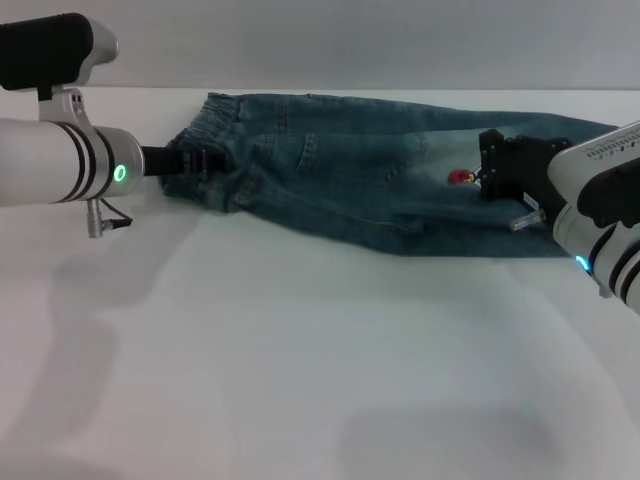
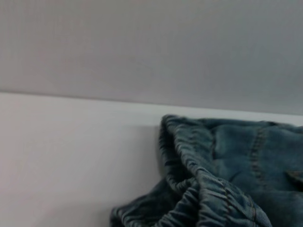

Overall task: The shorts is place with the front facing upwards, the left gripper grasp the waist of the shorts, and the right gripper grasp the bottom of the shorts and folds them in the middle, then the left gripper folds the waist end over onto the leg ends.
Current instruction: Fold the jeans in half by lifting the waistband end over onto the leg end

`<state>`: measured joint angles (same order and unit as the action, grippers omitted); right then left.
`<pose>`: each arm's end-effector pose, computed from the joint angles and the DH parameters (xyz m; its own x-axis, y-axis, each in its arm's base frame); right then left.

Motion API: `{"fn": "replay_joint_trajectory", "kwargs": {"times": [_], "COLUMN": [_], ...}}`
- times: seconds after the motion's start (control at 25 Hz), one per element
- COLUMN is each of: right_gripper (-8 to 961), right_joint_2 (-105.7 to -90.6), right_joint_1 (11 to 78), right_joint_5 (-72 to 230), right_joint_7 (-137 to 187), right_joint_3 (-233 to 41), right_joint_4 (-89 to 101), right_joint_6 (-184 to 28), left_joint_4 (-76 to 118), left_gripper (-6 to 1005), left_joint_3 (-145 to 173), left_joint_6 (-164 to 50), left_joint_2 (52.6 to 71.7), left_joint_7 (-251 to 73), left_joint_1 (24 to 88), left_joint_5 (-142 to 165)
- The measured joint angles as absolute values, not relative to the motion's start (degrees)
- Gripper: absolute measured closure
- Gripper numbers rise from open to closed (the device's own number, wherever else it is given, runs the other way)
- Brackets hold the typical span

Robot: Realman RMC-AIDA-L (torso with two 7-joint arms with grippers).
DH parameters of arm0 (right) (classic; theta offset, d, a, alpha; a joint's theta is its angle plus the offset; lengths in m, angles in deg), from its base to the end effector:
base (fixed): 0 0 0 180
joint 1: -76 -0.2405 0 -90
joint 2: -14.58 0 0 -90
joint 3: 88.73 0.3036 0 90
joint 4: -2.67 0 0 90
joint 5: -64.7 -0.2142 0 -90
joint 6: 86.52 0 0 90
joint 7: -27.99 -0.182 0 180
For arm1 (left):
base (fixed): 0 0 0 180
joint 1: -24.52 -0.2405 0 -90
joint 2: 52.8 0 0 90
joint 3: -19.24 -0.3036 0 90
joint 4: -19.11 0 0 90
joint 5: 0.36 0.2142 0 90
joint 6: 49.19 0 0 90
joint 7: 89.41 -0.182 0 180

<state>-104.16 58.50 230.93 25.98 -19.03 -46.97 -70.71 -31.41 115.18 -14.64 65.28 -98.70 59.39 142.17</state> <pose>0.2932 0.4192 -0.0991 0.8245 -0.2211 -0.5209 -0.5653 -0.3632 -0.7406 -0.2842 0.4835 -0.0753 0.4736 0.7204 0.5067 0.8307 -0.1741 -0.5289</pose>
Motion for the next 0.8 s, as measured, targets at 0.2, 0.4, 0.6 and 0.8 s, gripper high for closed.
{"fn": "replay_joint_trajectory", "kwargs": {"times": [0.2, 0.4, 0.6, 0.8], "right_gripper": [953, 953, 953, 953], "right_joint_2": [-104.16, -104.16, -104.16, -104.16], "right_joint_1": [58.65, 58.70, 58.69, 58.69], "right_joint_5": [230.87, 230.71, 230.61, 230.55], "right_joint_7": [25.98, 25.98, 25.97, 25.97], "right_joint_3": [-19.02, -19.03, -18.98, -18.80], "right_joint_4": [-47.11, -47.14, -47.16, -47.19], "right_joint_6": [-70.77, -70.79, -70.80, -70.80], "left_joint_4": [-33.48, -33.60, -33.63, -34.84], "left_gripper": [287, 488, 751, 812], "left_joint_3": [112.21, 111.22, 111.15, 111.11], "left_joint_6": [-17.54, -19.13, -19.33, -19.48], "left_joint_2": [65.33, 65.33, 65.33, 65.33], "left_joint_7": [-101.55, -101.55, -101.55, -101.55], "left_joint_1": [57.31, 56.88, 56.74, 56.01], "left_joint_5": [139.12, 139.04, 138.90, 137.80]}}
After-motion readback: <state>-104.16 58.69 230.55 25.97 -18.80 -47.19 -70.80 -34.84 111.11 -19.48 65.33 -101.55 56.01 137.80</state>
